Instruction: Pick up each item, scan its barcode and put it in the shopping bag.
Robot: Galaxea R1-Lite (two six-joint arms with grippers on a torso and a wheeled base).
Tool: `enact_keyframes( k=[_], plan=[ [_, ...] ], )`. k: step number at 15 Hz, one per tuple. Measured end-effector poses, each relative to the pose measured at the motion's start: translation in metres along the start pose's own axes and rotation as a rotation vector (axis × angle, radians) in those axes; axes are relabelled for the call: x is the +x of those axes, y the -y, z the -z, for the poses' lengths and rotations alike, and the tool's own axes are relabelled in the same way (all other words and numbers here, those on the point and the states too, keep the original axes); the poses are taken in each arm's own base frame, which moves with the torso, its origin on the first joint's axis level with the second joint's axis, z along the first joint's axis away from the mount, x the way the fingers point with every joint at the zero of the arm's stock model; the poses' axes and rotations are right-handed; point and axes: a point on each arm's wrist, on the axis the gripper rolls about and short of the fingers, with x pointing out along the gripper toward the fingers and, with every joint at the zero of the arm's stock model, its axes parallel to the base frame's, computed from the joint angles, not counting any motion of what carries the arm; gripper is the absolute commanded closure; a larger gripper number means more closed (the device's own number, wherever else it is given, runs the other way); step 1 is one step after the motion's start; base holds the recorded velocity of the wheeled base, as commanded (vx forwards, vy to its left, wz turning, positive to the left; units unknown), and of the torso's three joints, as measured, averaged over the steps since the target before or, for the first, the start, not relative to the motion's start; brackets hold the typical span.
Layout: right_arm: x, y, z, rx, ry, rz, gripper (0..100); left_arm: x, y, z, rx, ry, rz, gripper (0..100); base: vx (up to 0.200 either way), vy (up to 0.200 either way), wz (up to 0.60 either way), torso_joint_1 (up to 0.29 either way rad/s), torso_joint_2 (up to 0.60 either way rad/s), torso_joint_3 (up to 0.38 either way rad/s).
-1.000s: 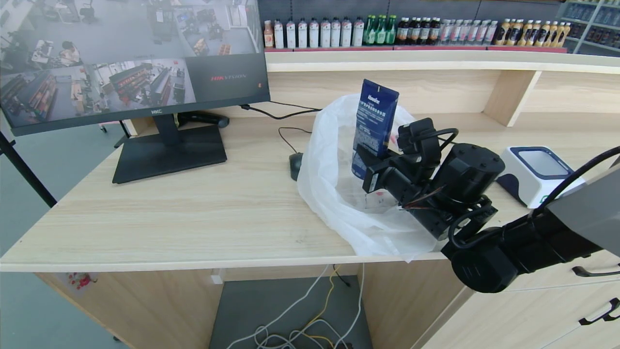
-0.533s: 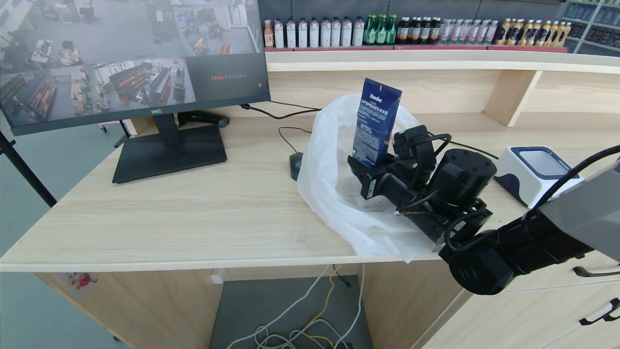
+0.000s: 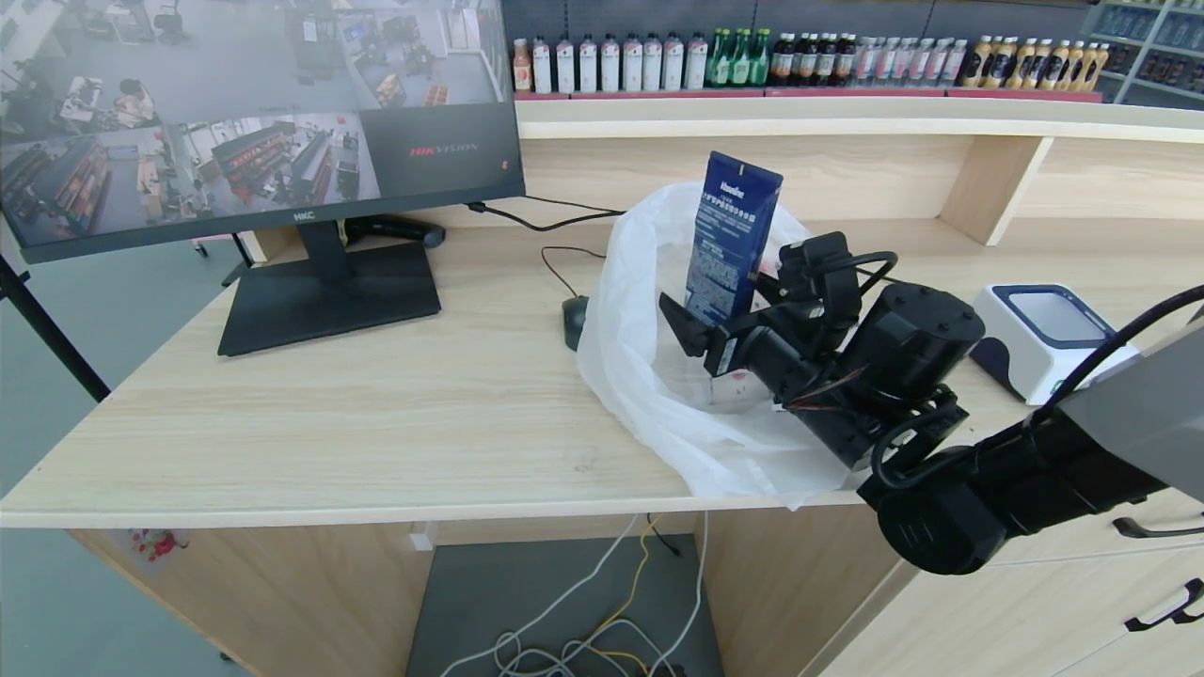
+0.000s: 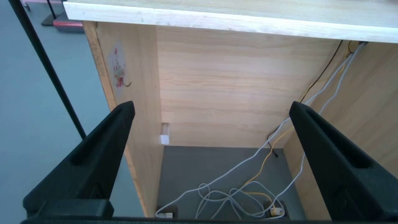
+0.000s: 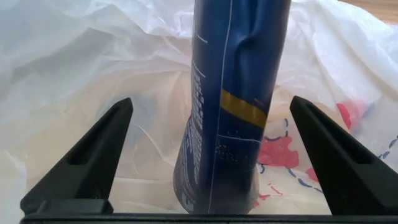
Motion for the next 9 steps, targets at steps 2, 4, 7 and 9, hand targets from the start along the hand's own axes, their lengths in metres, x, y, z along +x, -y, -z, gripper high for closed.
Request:
enact_keyframes(
  k=[2, 4, 7, 9],
  plan=[
    [-0.005, 0.001, -0.003, 0.0, 0.006, 0.001, 0, 0.0, 0.0, 0.0, 0.0, 0.0, 0.0, 0, 0.0, 0.0, 0.0, 0.0, 0.0, 0.0],
    [-0.015, 0.001, -0.007, -0.001, -0.002, 0.001, 0, 0.0, 0.0, 0.0, 0.0, 0.0, 0.001, 0, 0.0, 0.0, 0.0, 0.0, 0.0, 0.0],
    [-0.035, 0.004, -0.02, -0.006, 0.007, 0.008, 0, 0.0, 0.0, 0.0, 0.0, 0.0, 0.0, 0, 0.0, 0.0, 0.0, 0.0, 0.0, 0.0],
    [-0.052, 0.006, -0.028, -0.009, 0.012, 0.01, 0, 0.0, 0.0, 0.0, 0.0, 0.0, 0.0, 0, 0.0, 0.0, 0.0, 0.0, 0.0, 0.0]
  ],
)
